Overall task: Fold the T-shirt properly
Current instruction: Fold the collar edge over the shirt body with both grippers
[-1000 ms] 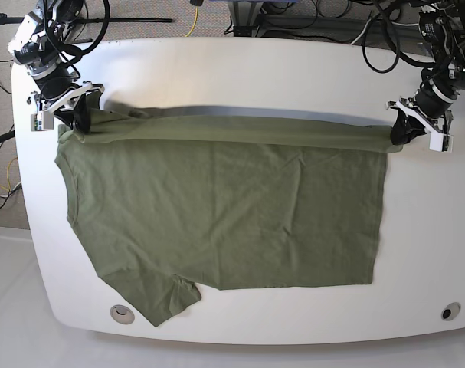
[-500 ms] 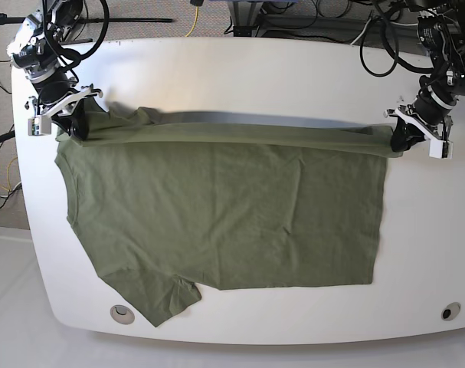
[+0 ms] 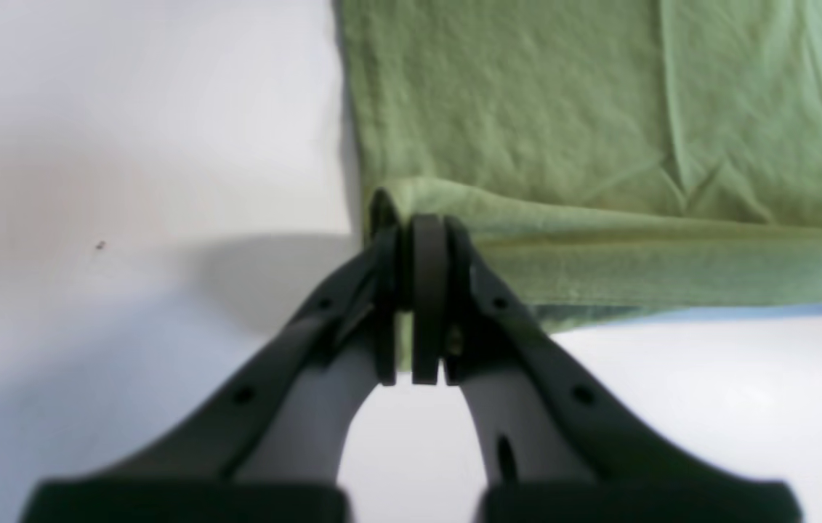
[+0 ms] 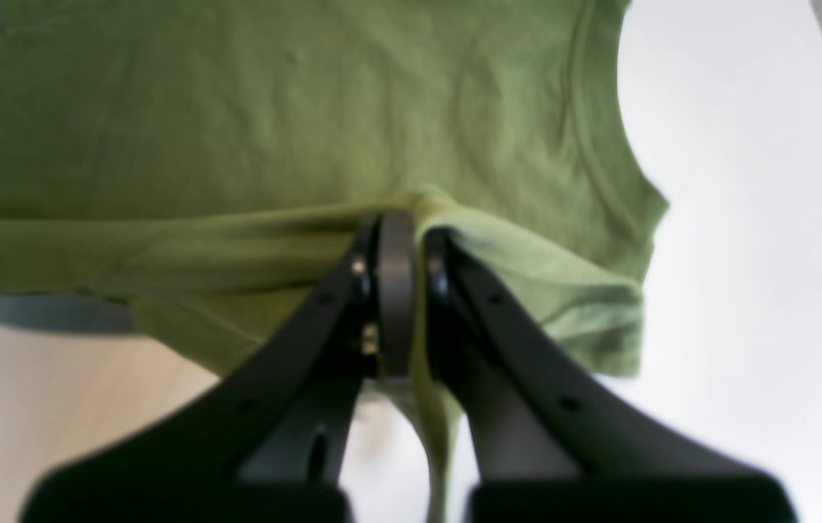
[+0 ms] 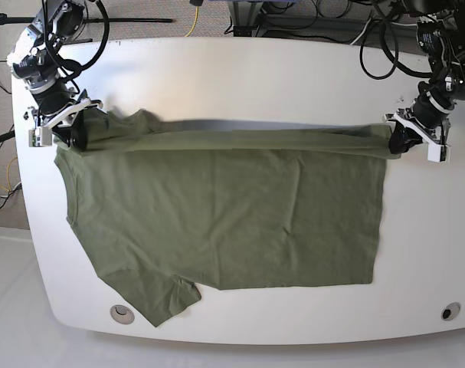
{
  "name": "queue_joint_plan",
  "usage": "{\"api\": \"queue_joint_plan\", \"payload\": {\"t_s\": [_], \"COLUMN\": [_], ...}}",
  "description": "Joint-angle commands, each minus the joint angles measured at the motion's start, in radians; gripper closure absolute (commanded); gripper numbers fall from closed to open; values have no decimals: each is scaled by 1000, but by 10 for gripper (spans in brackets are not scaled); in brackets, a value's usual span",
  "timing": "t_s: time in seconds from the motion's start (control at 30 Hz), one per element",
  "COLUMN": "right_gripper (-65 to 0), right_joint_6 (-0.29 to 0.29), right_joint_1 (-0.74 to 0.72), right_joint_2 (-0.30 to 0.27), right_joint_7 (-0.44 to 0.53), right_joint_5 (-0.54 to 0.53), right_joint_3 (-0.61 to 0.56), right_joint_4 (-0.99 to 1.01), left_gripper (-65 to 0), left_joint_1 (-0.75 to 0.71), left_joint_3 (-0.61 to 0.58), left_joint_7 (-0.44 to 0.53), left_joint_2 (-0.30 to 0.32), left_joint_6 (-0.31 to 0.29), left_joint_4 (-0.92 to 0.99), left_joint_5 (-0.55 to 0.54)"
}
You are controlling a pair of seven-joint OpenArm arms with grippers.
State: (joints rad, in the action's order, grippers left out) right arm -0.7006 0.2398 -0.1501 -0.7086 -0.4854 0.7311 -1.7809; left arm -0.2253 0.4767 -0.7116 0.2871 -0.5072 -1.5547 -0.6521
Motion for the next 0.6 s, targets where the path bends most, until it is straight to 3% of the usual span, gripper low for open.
{"api": "queue_joint_plan", "payload": {"t_s": [0.0,0.3,0.57], "right_gripper": [0,0,0], "right_joint_6": [2,2,2], "right_joint_1": [-37,-120,-184], "right_joint_2": [-20,-25,-73], "right_joint_7": [31,31,27], "right_joint_5": [34,129,149], "right_joint_3": [1,-21,-49], "right_joint_4": [5,40,98], "left_gripper": [0,0,0], "left_joint_1": [39,113,166], "left_joint_3": [-2,-24,-21], "left_joint_7": [12,-1,15], "left_joint_2": [18,18,15], "left_joint_6": [9,13,7], "left_joint_4": [-9,14,63], "left_joint_5": [5,54,87]}}
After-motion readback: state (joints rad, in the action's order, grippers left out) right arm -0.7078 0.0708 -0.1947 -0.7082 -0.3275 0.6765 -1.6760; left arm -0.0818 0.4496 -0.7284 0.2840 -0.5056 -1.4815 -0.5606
